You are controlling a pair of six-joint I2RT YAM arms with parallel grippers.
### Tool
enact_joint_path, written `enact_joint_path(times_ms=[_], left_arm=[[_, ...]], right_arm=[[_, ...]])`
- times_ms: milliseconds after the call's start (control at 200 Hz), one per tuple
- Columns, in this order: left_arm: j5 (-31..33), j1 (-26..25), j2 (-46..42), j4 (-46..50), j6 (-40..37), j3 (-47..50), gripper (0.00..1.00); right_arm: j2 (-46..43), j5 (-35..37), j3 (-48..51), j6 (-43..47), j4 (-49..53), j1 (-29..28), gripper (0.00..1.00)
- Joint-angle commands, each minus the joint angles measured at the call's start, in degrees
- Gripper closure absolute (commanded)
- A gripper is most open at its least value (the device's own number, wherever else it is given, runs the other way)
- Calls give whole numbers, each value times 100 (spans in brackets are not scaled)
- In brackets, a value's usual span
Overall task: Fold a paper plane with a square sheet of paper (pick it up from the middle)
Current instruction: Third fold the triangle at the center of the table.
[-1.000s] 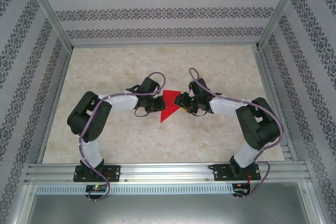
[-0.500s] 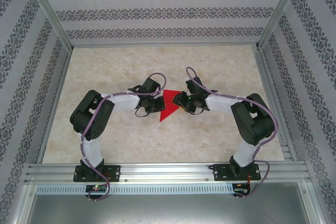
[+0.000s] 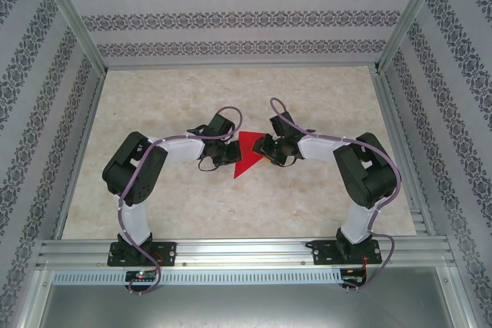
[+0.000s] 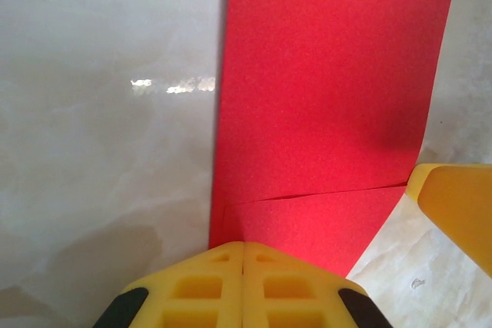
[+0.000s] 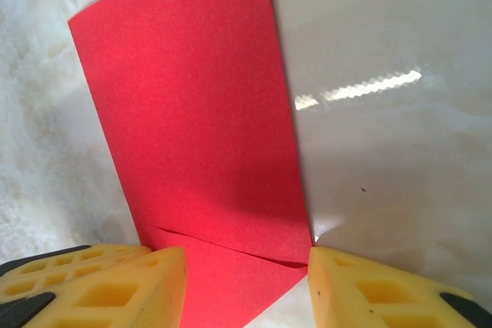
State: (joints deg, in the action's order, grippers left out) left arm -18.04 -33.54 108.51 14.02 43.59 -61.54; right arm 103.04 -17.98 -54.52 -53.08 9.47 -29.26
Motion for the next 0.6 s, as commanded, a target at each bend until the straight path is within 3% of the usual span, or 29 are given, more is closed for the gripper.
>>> enact_joint_path(times_ms=[0, 290, 475, 594], left_arm=[[410, 32, 283, 250, 59, 153, 94], [409, 32, 339, 278, 43, 130, 94], [447, 40, 366, 303, 53, 130, 94], [446, 43, 365, 312, 46, 126, 94]], right_arm=[[111, -39, -116, -69, -136, -97, 55], [-133, -190, 97, -143, -462, -89, 55], [-293, 375, 152, -91, -6, -48, 55], [-241, 268, 179, -87, -86, -10, 55]])
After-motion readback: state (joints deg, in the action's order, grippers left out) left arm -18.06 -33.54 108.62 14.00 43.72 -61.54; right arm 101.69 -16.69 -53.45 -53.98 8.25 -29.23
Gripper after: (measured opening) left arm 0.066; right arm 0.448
